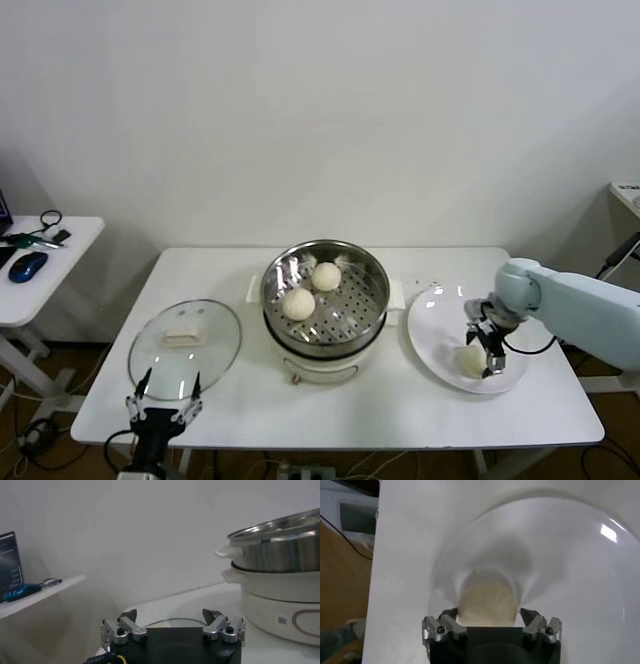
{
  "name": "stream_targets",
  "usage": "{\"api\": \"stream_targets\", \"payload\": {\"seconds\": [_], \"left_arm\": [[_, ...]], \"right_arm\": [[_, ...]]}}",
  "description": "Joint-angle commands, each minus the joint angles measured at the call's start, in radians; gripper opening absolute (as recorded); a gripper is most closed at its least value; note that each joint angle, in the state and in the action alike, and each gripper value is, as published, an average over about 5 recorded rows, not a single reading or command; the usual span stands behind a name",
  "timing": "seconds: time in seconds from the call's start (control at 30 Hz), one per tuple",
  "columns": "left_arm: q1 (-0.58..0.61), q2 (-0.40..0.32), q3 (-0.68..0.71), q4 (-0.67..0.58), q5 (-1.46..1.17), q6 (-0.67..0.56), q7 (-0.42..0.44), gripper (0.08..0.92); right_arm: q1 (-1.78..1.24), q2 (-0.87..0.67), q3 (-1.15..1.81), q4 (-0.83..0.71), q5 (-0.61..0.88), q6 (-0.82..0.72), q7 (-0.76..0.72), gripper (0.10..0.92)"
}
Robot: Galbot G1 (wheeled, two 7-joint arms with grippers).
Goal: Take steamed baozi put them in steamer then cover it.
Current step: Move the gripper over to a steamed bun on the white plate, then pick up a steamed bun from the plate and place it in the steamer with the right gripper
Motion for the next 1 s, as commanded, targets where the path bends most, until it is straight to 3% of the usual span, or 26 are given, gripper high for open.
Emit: {"api": "stream_targets", "payload": {"seconds": [0.03, 0.43, 1.0], "left_arm": [[0.0, -0.002, 0.001, -0.008, 0.002, 0.002, 0.001, 0.823], [0.003, 0.003, -0.002, -0.003, 0.001, -0.001, 0.0, 0.823], [0.027, 0.003, 0.002, -0.002, 0.004, -0.012, 0.0, 0.823]], "right_arm": [[-0.029, 0.023, 0.022, -0.028, -0.016, 0.003, -0.002, 0.795], [0.088, 0.027, -0.038, -0.005, -0.013, 0.064, -0.023, 0.706], [0.654, 0.262, -0.3, 0.158, -0.093, 0.533, -0.099, 0.704]]}}
